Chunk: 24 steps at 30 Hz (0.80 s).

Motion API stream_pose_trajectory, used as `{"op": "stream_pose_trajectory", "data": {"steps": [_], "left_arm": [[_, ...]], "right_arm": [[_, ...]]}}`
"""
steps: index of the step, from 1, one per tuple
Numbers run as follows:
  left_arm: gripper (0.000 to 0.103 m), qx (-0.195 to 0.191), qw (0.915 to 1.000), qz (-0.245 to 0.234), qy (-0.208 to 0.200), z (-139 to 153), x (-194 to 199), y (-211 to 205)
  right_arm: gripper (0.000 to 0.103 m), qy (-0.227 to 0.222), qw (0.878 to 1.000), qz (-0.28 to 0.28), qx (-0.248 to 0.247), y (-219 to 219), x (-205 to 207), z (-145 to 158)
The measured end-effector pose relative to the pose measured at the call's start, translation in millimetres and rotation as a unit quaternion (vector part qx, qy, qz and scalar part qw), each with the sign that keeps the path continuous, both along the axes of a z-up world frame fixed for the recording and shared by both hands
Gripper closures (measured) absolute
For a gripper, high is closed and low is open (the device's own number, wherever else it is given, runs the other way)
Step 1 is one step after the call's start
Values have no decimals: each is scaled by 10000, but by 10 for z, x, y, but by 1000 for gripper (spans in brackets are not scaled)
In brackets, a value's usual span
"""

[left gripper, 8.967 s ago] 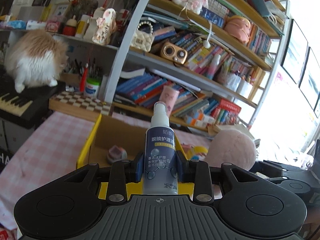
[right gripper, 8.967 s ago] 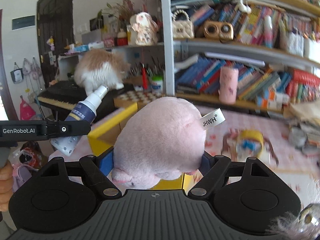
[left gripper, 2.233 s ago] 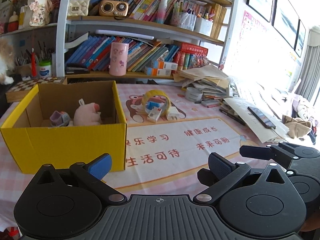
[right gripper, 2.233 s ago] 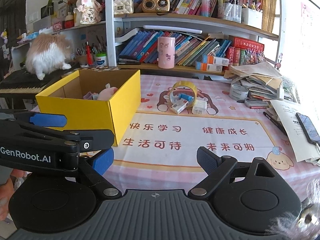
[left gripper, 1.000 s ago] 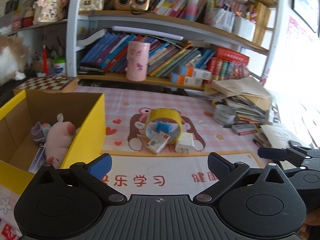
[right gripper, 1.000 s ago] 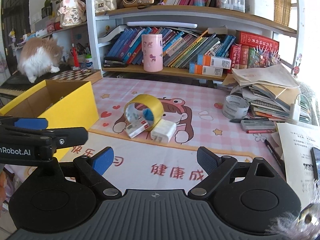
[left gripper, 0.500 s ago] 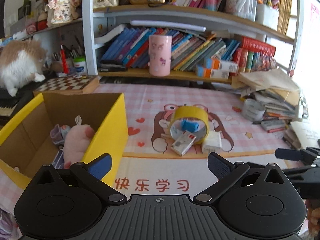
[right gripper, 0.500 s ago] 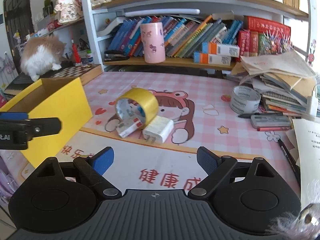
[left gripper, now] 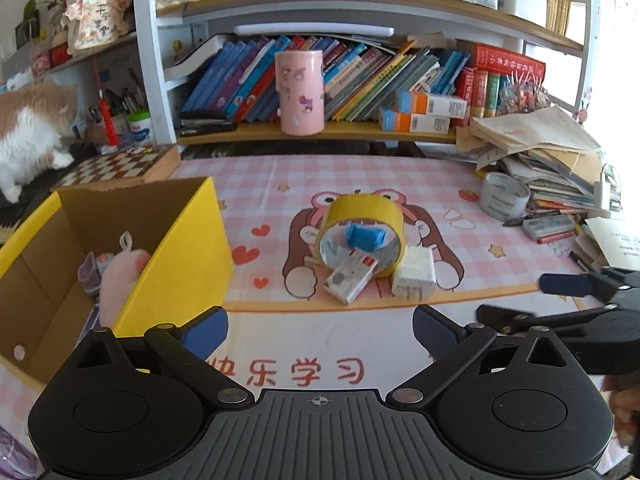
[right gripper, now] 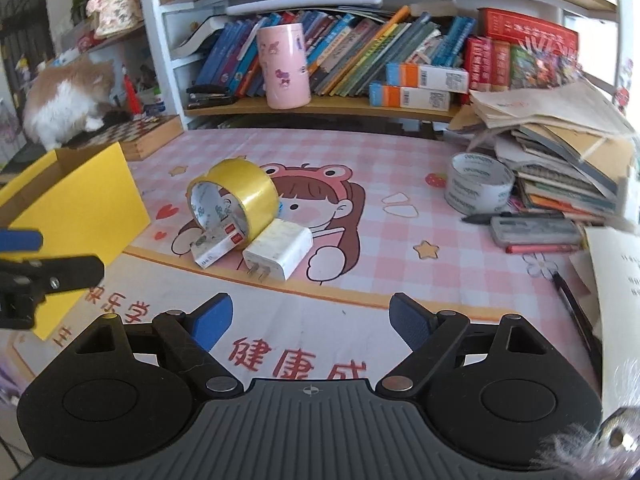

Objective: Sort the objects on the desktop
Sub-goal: 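Move both grippers toward the yellow tape roll and white charger, then close the right gripper on the white charger while the left gripper closes on the small card box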

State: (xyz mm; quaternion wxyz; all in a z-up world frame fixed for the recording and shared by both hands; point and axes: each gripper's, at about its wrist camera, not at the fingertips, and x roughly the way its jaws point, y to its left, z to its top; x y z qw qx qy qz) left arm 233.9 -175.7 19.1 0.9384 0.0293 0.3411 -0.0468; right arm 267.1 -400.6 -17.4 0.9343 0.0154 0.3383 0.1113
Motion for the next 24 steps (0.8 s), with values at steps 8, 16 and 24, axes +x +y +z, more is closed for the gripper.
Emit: {"op": "stream_pose_trajectory", "data": {"steps": [8, 16, 24], "left_arm": [[2, -151, 9999, 53, 48, 27, -42, 38], [2, -155, 9996, 178, 153, 19, -104, 87], [3, -83, 9997, -20, 248, -27, -15, -2]], "right_arm": [[19, -25, 9976, 636, -287, 192, 457, -236], [28, 70, 9944, 862, -609, 437, 913, -491], [44, -56, 9952, 872, -435, 450, 983, -549]]}}
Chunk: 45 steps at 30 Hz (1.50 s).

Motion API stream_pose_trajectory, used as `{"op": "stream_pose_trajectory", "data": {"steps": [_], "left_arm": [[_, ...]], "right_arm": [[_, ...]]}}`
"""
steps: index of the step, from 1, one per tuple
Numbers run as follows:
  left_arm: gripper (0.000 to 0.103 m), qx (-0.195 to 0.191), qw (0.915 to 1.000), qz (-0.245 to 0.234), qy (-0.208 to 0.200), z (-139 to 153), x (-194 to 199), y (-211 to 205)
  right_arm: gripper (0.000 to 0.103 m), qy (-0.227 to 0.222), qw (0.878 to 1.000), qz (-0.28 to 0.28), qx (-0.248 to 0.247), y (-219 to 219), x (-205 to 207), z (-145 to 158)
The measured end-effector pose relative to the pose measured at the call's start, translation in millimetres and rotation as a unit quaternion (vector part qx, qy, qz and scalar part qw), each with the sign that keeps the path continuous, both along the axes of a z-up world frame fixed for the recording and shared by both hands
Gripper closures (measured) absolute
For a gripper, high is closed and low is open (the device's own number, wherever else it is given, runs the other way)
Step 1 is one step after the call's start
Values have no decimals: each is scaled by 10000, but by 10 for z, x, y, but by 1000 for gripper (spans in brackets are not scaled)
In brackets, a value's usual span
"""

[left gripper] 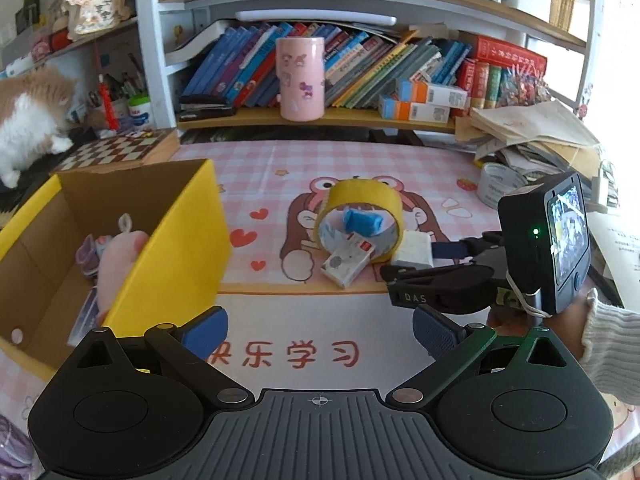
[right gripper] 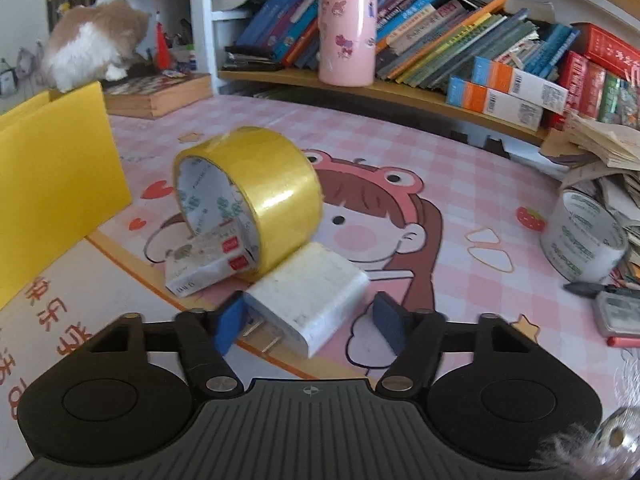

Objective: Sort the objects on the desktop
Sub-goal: 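Close the right gripper on the white charger while the left gripper closes on the small card box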

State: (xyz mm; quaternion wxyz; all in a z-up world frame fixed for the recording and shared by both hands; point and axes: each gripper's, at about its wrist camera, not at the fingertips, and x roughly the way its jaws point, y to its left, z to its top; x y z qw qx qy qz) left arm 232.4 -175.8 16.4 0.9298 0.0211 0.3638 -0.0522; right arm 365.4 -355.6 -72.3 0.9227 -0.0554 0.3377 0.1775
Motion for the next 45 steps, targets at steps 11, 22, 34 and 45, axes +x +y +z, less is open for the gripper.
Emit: {"op": "stream_pose_trajectory", "data": {"steps": [11, 22, 34, 45], "left_arm": [[23, 159, 9988, -401, 243, -200, 420, -254], [55, 783, 9942, -619, 408, -610, 1024, -401], [69, 846, 9890, -1122, 455, -734, 1194, -496], [75, 168, 9945, -951, 403, -525, 828, -324]], "right_arm": [[58, 167, 9979, -605, 145, -480, -326, 93], [58, 325, 9953, -912, 55, -725, -704, 99], [41, 200, 9946, -1017, 10, -798, -729, 140], [43, 272, 9954, -904, -152, -677, -563, 65]]}}
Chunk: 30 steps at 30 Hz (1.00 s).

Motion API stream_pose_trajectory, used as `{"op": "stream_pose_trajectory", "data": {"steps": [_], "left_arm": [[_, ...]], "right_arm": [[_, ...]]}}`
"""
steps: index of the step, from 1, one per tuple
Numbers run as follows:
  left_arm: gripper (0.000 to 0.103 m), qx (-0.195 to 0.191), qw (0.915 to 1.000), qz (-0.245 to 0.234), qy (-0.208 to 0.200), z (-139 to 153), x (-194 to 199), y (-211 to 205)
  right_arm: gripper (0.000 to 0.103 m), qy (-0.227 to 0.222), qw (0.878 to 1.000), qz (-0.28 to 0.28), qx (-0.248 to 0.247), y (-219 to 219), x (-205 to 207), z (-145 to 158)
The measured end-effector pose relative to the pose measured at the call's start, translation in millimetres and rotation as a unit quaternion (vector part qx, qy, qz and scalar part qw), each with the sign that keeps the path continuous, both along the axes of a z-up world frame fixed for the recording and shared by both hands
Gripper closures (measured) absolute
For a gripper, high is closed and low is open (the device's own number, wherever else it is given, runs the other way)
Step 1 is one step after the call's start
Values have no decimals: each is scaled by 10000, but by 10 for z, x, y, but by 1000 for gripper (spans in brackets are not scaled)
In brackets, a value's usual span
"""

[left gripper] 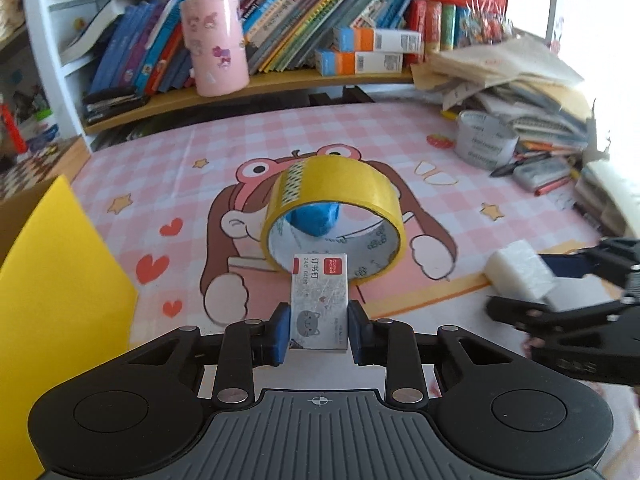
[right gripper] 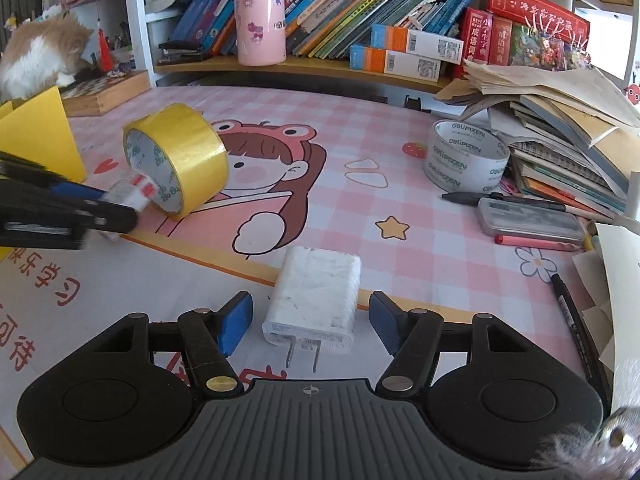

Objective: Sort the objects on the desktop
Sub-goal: 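Close the right gripper on the white charger while the left gripper closes on the small card box, then lift and carry the charger and card box with both grippers toward the yellow box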

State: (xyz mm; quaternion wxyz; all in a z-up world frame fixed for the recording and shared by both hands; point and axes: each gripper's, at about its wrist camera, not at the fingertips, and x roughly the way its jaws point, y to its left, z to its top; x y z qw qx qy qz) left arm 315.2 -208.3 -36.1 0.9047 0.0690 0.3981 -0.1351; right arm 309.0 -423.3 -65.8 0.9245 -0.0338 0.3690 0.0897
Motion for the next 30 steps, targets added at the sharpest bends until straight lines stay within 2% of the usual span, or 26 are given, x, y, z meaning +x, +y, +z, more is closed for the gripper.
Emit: {"op": "stream_pose_trajectory", "data": {"steps": [4, 7, 18, 30], "left_arm": [[75, -295, 9995, 123, 13, 75, -118, 45], [75, -479, 9987, 179, 7, 140, -203, 66], [75, -1018, 9931, 572, -116, 410, -487, 319], [75, -1332, 9886, 684, -123, 468, -741, 507]], "right_arm": [[45, 12, 10000, 0, 34, 4, 27, -12], [59, -19, 10000, 25, 20, 5, 29, -9], [63, 34, 9995, 140, 265, -12, -49, 136], [63, -27, 9980, 118, 626, 75, -395, 392]]}}
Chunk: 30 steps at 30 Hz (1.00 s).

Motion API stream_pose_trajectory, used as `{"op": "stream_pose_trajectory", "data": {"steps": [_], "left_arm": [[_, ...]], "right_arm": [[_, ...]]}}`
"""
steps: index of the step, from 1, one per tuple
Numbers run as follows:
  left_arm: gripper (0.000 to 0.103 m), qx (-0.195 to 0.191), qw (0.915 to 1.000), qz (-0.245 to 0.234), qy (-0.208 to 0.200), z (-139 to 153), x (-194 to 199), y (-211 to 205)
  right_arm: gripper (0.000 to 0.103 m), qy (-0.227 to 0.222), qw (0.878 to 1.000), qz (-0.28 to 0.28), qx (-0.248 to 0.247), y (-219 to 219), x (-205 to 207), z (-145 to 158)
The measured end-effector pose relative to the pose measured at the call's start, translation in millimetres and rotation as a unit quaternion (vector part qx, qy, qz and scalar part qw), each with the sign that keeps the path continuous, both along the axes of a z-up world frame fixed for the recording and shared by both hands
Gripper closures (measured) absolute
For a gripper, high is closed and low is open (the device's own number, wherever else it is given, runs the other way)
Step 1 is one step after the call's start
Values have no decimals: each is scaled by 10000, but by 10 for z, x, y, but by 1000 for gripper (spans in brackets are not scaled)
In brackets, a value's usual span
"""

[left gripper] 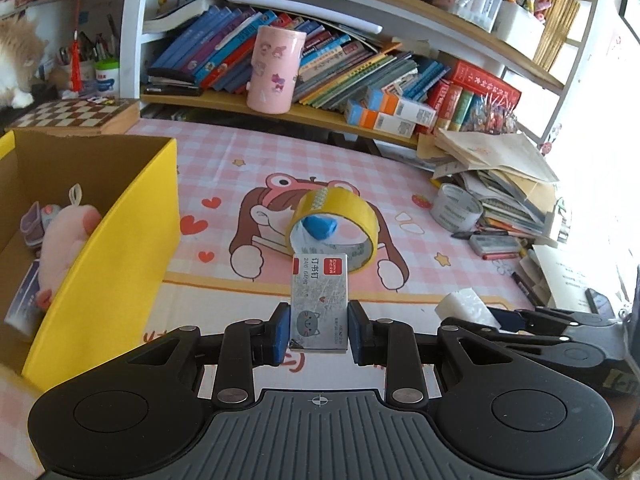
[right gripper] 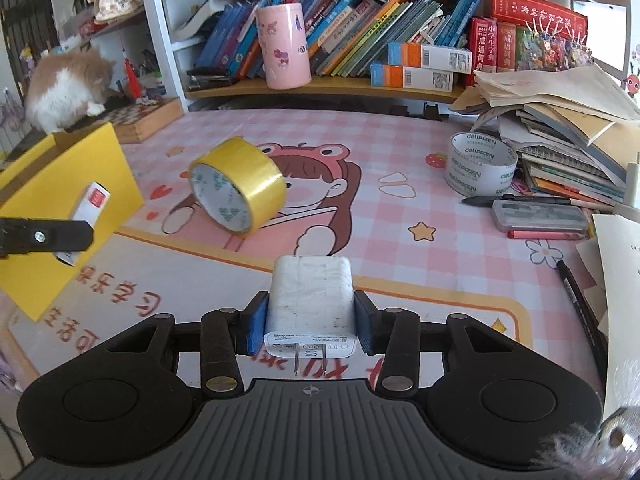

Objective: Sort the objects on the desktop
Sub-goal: 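Lift and carry the charger and card box with both grippers toward the yellow box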

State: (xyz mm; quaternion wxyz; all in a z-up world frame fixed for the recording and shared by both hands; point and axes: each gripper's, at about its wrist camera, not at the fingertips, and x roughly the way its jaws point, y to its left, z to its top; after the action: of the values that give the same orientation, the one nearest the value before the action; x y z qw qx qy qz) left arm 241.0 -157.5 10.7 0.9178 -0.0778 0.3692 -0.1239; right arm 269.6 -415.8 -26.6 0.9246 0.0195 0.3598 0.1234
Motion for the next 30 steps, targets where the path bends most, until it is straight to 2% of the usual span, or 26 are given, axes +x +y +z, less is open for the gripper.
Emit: {"op": "stream_pose_trajectory", "data": {"steps": [8, 16, 30], "left_arm": [[75, -248, 9994, -181, -172, 102, -174, 106], [75, -404, 9976, -527, -203, 165, -359, 328], [75, -475, 9934, -1023, -195, 93, -638, 741]], "right_arm": [[63, -91, 9996, -126, 214, 74, -274, 224], [63, -263, 9988, -236, 330, 335, -551, 437], [63, -148, 9991, -324, 233, 984, -874, 448]]}}
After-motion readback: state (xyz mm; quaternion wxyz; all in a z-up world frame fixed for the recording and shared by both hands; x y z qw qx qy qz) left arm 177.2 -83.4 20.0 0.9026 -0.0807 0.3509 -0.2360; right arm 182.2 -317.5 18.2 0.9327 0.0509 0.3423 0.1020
